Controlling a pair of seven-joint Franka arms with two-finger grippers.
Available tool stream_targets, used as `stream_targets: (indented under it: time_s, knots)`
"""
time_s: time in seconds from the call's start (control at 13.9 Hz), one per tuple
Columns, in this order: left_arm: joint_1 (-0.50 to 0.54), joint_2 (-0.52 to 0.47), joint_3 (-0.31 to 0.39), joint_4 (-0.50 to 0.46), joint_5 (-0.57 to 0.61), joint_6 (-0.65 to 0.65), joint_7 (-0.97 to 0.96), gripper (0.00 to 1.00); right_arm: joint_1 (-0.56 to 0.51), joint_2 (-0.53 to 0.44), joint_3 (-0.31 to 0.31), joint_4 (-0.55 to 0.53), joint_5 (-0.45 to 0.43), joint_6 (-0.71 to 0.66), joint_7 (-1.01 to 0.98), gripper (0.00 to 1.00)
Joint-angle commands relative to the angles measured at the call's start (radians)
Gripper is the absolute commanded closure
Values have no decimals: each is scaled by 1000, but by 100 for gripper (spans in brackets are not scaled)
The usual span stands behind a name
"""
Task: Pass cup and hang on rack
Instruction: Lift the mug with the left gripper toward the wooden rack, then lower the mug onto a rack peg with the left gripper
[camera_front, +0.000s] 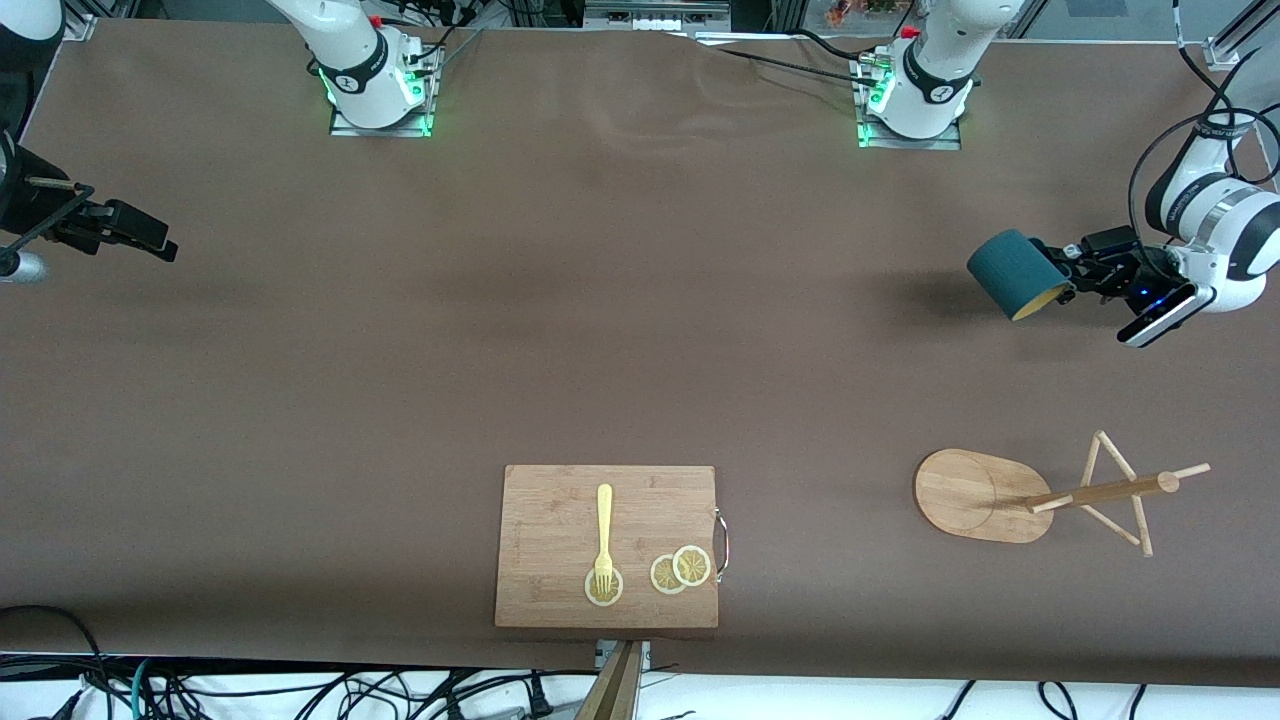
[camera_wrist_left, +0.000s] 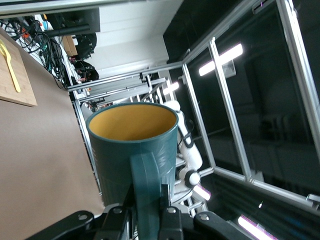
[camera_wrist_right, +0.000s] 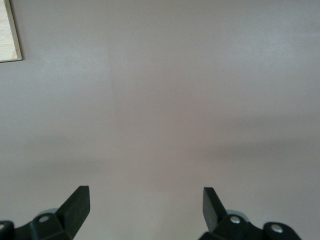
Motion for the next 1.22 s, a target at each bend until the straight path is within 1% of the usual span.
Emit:
stream_targets:
  time_s: [0.0,0.14,0.22,0.5,0.72,0.86,1.08,1.15]
  knots:
    - [3,50,-15,42,-43,25,-107,100,-3,0,0,6,8,-4,2,0]
    - [-7,90,-14,93,-69,44,-178,100,-3,0,-1,6,8,-4,2,0]
    - [-20,100,-14,111,-70,76,-212,100,-3,0,-1,6,8,-4,2,0]
    - [-34,104,-15,122,-125,154,-305,100,-3,0,0,6,8,-4,2,0]
    - [-38,103,-15,124,-162,168,-367,100,-3,0,-1,6,8,-4,2,0]
    - [-38,104,-15,150,-169,168,-432,100,-3,0,0,6,9,-4,2,0]
    - [-38,103,-15,156,-190,168,-522,100,-3,0,0,6,8,-4,2,0]
    - [-40,104,-15,182,-193,168,-538,100,-3,0,0,6,8,-4,2,0]
